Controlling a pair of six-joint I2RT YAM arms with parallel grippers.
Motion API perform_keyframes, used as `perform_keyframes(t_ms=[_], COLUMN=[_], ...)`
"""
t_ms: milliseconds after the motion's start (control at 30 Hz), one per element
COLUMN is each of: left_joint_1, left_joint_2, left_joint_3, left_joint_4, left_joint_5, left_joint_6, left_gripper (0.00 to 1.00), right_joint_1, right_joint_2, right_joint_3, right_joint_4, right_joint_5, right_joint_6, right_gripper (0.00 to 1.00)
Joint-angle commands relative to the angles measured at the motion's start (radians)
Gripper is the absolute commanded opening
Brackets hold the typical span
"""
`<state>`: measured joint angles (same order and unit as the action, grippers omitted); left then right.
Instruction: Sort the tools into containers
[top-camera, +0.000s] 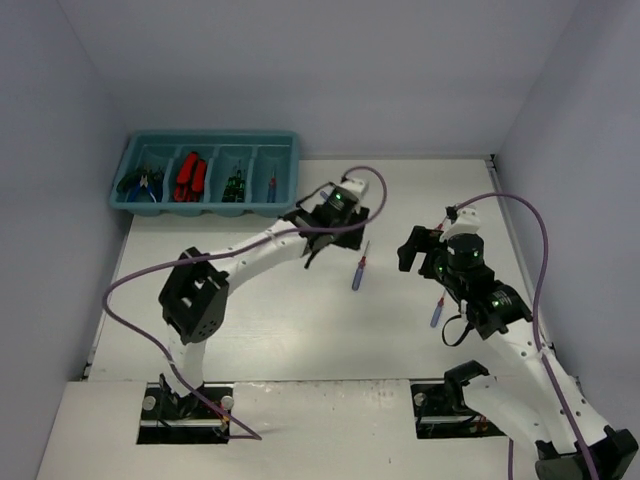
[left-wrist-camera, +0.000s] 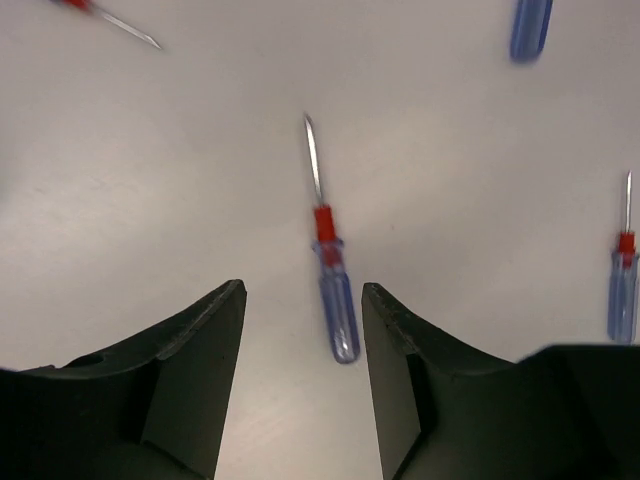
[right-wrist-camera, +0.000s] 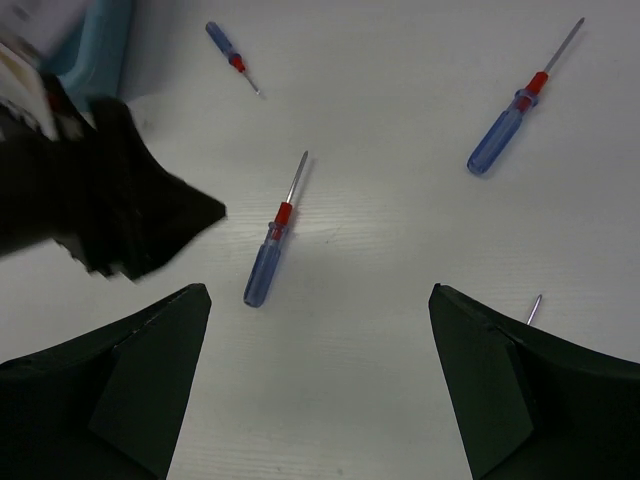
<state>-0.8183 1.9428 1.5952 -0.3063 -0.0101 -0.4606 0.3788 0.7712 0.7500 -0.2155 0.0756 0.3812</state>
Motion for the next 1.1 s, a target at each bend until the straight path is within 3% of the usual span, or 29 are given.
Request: perform_keyframes(t_ms=[0, 233, 300, 467, 567, 700, 833, 1067], left_joint_1=[-0.027, -0.072, -0.076, -0.076, -0.069, -0.006, 0.13, 0.341], left_joint_2=[0.057, 0.174, 0.194, 0.156, 0.105, 0.022, -0.025, 0.077], left_joint_3=[0.002, 0.04, 0.043, 0.03, 0.039, 0.091, 0.181, 0.399], left_joint_4=[0.04, 0.007, -0.007, -0.017, -0.03, -0.069, -0.108, -0.117], left_joint_5=[-0.057, -0.082, -0.094, -0.138, -0.168, -0.188, -0.181, -0.135], left_joint_6=[-0.133, -0.175, -0.19, -0.167, -0.091, 0.019, 0.138, 0.316], left_gripper=[0.47, 0.48, 0.44, 0.08, 0.0, 0.0, 0.0, 0.07], right_joint_1=[-0.008, -0.008, -0.008, -0.008, -0.008, -0.008, -0.008, -0.009], right_joint_2=[-0.067, -0.142, -0.148, -0.15, -0.147, -0.127, -0.088, 0.016], right_joint_3=[-0.02, -0.037, -0.036, -0.036, -0.04, -0.036, -0.029, -0.01], right_joint_4=[0.012, 0.006, 0.003, 0.001, 0.001, 0.001, 0.001, 0.001], right_joint_5=[0.083, 0.088, 0.087, 0.091, 0.096, 0.106, 0.105, 0.087], right_joint_6=[0.041, 0.064, 0.059, 0.056, 0.061, 0.068, 0.083, 0.121], right_gripper=[0.89, 0.89, 0.89, 0.89, 0.9, 0.9, 0.89, 0.89])
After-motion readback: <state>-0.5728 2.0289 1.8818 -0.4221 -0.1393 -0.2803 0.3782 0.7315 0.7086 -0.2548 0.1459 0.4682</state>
